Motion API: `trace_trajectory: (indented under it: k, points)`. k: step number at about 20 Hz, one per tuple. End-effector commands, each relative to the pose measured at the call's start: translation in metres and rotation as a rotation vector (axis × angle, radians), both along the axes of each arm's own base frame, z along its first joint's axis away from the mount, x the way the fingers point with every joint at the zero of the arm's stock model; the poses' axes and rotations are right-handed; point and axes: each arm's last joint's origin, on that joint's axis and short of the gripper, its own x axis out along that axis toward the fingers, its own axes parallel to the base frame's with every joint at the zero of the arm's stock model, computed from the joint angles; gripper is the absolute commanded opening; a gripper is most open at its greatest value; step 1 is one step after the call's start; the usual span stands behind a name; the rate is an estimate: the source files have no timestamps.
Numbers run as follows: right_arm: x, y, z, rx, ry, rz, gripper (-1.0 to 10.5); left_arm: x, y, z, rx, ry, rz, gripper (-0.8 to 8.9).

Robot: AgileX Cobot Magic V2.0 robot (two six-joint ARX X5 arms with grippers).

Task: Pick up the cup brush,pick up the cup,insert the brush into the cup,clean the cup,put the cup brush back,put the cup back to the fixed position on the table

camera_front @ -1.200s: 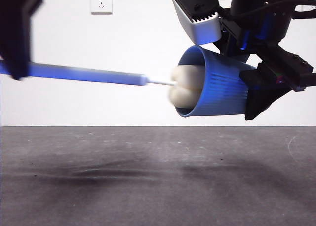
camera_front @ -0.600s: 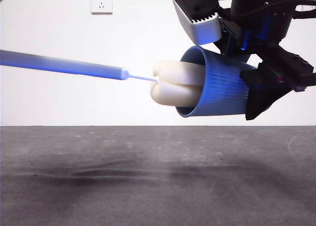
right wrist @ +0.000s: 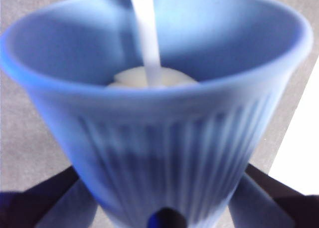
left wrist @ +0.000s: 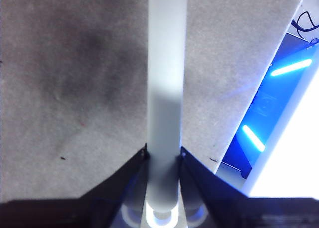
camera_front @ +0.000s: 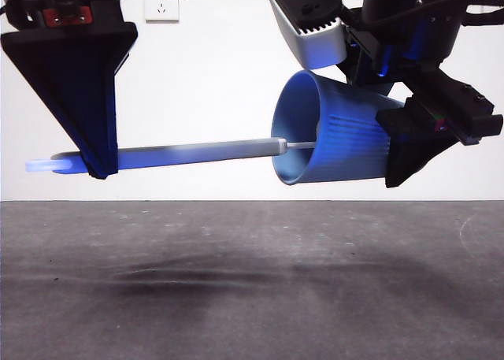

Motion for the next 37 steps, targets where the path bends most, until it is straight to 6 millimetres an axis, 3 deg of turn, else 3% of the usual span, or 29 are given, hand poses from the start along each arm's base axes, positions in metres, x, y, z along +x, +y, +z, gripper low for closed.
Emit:
trace_trajectory:
  k: [1,6,13,17,21,25,29,33,37]
  points:
    - [-0.001,0.003,-0.001,0.035,0.004,-0.016,-0.2,-0.002,0.004,0.006,-0.013,-0.011,0.038,-0.09]
    - [0.001,0.001,0.001,0.085,-0.02,-0.102,-0.2,-0.017,0.029,0.024,0.05,-0.048,0.098,-0.09]
    - [0.001,-0.001,0.004,0.278,-0.045,-0.31,-0.2,-0.051,0.081,0.053,0.06,-0.087,0.244,-0.09]
    - [-0.003,-0.005,0.013,0.599,-0.027,-0.569,-0.2,-0.066,0.104,0.069,-0.086,-0.175,0.423,-0.09]
    - [-0.014,-0.012,0.04,1.035,0.159,-0.721,-0.2,-0.059,0.102,0.073,-0.243,-0.295,0.639,-0.09]
    - [-0.028,-0.027,0.074,1.297,0.203,-0.667,-0.2,-0.032,0.079,0.047,-0.349,-0.318,0.764,-0.09]
    - [-0.045,-0.052,0.1,1.433,0.177,-0.608,-0.2,0.011,0.053,0.009,-0.273,-0.26,0.823,-0.09]
    - [-0.061,-0.075,0.112,1.484,0.166,-0.585,-0.2,0.053,0.036,-0.031,-0.254,-0.152,0.865,-0.09]
    - [-0.073,-0.092,0.115,1.489,0.163,-0.585,-0.2,0.079,0.03,-0.067,-0.216,-0.102,0.913,-0.09]
